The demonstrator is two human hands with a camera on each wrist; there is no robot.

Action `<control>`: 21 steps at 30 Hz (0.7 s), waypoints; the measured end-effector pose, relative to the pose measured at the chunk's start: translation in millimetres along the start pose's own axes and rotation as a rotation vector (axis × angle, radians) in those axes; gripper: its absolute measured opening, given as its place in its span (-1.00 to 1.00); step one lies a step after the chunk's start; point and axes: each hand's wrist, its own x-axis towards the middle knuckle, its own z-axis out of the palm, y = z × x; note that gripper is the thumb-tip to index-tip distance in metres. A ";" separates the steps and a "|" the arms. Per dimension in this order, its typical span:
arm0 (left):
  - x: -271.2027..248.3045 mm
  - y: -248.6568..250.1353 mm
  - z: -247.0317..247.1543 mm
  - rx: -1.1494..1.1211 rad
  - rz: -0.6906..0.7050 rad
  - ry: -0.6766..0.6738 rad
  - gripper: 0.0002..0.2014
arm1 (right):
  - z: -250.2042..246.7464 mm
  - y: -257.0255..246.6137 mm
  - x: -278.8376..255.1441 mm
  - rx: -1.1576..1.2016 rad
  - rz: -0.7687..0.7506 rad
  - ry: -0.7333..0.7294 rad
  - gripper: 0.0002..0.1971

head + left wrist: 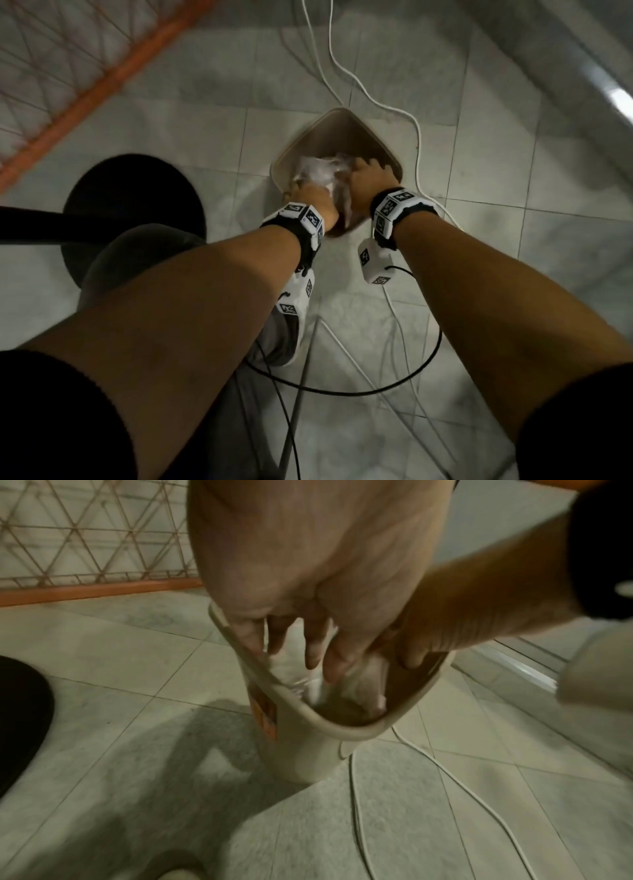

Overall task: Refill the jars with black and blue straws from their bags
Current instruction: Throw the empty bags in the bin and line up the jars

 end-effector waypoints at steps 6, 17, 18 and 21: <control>-4.1 4.0 -0.7 -0.032 -0.024 0.118 -0.54 | -5.6 -15.4 1.4 0.003 0.034 0.088 -0.46; -106.7 25.8 -73.4 -0.459 0.239 0.383 -0.77 | -80.5 -30.5 -104.2 0.245 0.063 0.277 -0.61; -123.7 31.4 -82.1 -0.485 0.261 0.407 -0.77 | -91.9 -32.4 -120.3 0.273 0.065 0.310 -0.62; -178.0 42.3 -108.2 -0.565 0.379 0.481 -0.74 | -129.9 -39.0 -171.2 0.306 0.062 0.415 -0.61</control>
